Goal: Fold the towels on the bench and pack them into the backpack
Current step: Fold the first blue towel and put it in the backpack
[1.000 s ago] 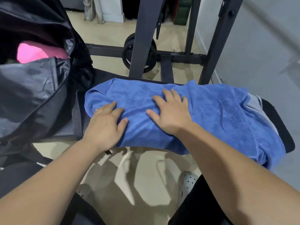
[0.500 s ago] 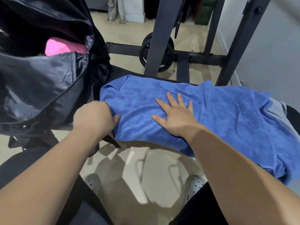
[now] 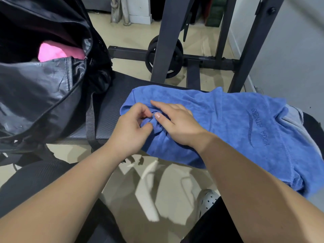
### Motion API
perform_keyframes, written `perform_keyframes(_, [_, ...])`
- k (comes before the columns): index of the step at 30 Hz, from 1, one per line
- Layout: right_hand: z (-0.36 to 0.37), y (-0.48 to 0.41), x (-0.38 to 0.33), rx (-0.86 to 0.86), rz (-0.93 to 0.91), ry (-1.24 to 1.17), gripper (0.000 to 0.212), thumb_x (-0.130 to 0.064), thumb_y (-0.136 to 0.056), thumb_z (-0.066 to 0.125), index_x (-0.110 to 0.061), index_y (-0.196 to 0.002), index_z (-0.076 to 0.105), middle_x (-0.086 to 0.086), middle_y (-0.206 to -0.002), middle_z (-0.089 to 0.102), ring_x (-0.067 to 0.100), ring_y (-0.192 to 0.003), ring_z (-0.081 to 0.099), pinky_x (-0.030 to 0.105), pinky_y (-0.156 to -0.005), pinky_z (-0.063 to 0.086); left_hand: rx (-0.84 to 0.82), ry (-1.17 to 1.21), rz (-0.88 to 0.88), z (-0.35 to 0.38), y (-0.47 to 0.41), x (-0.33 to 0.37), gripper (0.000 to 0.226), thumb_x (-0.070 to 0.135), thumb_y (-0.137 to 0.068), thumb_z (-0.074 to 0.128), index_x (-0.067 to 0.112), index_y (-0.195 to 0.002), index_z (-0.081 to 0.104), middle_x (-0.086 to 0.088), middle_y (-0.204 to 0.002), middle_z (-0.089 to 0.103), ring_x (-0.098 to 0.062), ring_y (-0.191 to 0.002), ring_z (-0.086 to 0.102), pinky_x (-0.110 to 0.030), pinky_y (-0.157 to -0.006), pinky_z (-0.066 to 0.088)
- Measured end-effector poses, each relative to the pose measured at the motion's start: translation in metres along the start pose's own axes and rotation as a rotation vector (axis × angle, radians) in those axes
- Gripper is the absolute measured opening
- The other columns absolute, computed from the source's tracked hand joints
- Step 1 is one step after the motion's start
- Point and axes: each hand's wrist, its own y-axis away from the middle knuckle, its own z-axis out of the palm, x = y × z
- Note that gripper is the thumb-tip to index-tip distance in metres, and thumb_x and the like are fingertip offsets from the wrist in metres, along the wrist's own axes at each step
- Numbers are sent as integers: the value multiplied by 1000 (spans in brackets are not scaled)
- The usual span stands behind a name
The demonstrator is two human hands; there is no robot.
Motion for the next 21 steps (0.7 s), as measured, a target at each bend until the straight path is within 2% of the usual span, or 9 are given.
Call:
perform_keyframes(3, [-5, -1, 6, -107, 6, 178, 46, -57, -100, 43, -48, -145, 44, -15, -147, 47, 15, -140, 31, 41, -116, 19, 122, 179, -160, 3, -4, -2, 22, 1, -86, 65, 20, -84, 55, 7, -83, 71, -8, -68, 62, -24, -71, 48])
perform_keyframes(5, [-6, -2, 7, -92, 23, 234, 46, -61, -98, 45, -45, -140, 52, -14, -140, 52, 18, -134, 36, 42, -111, 23, 169, 136, -262, 3, -6, -6, 19, 9, -81, 74, 20, -82, 58, 3, -73, 69, -10, -66, 61, -29, -69, 48])
perform_keyframes(7, [-7, -5, 5, -35, 42, 245, 44, -61, -98, 43, -39, -130, 62, -11, -125, 59, 21, -125, 42, 41, -106, 27, 111, 19, -324, 3, -4, -7, 14, 20, -77, 79, 19, -79, 65, 3, -69, 69, -10, -61, 58, -28, -66, 46])
perform_keyframes(9, [-6, -8, 3, 35, 60, 256, 43, -61, -98, 43, -32, -114, 71, -8, -112, 61, 22, -118, 45, 41, -102, 32, 17, -44, -318, 5, 0, -5, 17, 29, -78, 79, 17, -71, 69, 6, -61, 66, -6, -54, 54, -25, -61, 44])
perform_keyframes(12, [-4, -12, 2, 132, 91, 255, 41, -58, -95, 53, -23, -97, 74, -4, -109, 61, 23, -113, 48, 43, -99, 38, -72, -73, -263, 7, 5, -1, 28, 38, -81, 80, 16, -68, 69, 9, -52, 58, -3, -47, 46, -18, -51, 38])
perform_keyframes(15, [-4, -15, -3, 153, 100, 295, 36, -54, -86, 69, -20, -96, 74, -2, -108, 64, 25, -110, 51, 42, -95, 44, -108, -166, -189, 4, 7, -5, 25, 29, -80, 80, 13, -69, 65, 4, -56, 57, -6, -50, 42, -22, -52, 38])
perform_keyframes(18, [-5, -21, -13, 169, 93, 367, 35, -53, -80, 74, -21, -94, 71, -1, -105, 64, 25, -108, 52, 42, -90, 47, -91, -250, -160, 1, 7, -8, 20, 18, -78, 77, 11, -67, 61, 7, -59, 59, -7, -52, 42, -22, -54, 39])
perform_keyframes(21, [-5, -36, -26, 123, 10, 397, 39, -46, -80, 73, -24, -108, 60, -1, -108, 58, 26, -109, 50, 43, -91, 46, -58, -292, -188, -6, 8, -7, 16, 15, -75, 76, 16, -65, 64, 7, -61, 65, -4, -53, 50, -16, -52, 37])
